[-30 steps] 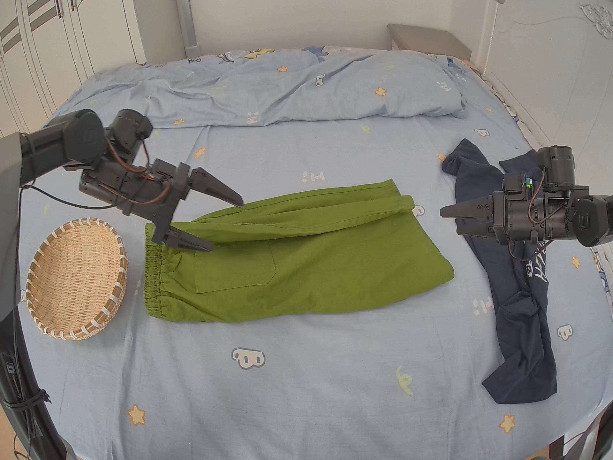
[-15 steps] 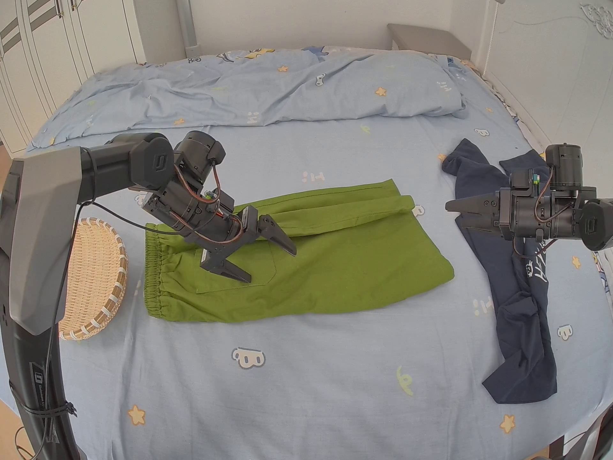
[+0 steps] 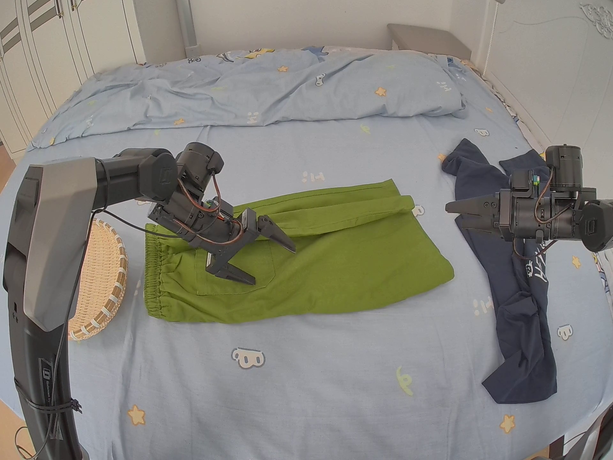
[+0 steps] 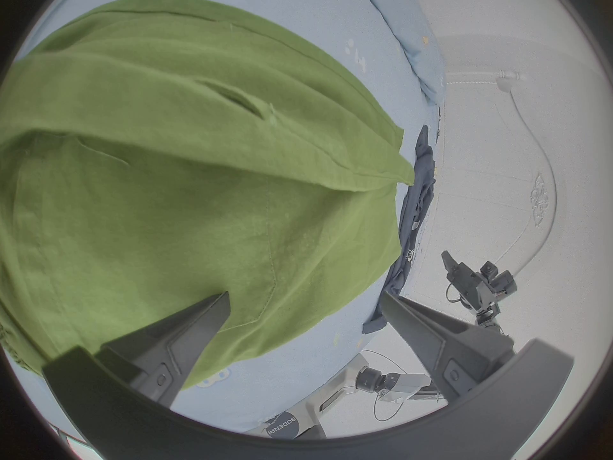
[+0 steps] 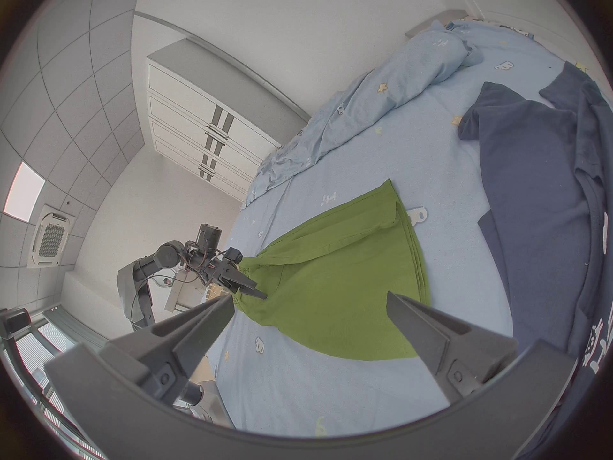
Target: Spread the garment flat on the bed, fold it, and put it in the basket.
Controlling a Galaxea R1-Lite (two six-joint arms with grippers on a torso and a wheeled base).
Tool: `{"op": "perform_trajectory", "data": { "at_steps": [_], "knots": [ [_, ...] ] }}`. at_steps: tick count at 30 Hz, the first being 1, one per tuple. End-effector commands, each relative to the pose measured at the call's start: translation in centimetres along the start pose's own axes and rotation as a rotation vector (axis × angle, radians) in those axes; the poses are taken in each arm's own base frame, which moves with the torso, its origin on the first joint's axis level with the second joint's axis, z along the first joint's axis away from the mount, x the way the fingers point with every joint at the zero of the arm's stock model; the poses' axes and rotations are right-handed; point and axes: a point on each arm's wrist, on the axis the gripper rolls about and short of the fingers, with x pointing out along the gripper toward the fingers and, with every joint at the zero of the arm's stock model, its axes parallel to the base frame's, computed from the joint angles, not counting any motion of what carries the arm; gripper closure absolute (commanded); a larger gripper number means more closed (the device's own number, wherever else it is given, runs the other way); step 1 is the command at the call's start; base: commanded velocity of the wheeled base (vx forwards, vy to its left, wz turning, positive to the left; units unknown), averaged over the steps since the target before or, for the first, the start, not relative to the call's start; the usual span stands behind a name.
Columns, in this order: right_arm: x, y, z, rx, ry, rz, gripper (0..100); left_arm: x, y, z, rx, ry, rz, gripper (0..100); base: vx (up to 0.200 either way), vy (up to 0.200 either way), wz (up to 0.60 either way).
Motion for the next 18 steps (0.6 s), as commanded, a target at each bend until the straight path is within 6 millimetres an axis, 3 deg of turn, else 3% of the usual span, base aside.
{"op": "perform_trajectory", "data": {
  "at_steps": [1, 6, 18],
  "knots": [
    [0.1, -0.1, -0.1, 0.003, 0.004, 0.002, 0, -2.8, -1.5, -0.4, 0.061, -0.035, -0.055, 0, 0.0, 0.0, 0.0],
    [0.1, -0.2, -0.1, 0.004, 0.003, 0.0, 0, -4.9, -3.2, -0.4, 0.306, -0.158, -0.096, 0, 0.0, 0.0, 0.0],
    [0.0, -0.2, 0.0, 0.005, 0.002, 0.0, 0, -2.7, -1.7, 0.3, 0.319, -0.173, -0.101, 0, 0.0, 0.0, 0.0]
  ]
}}
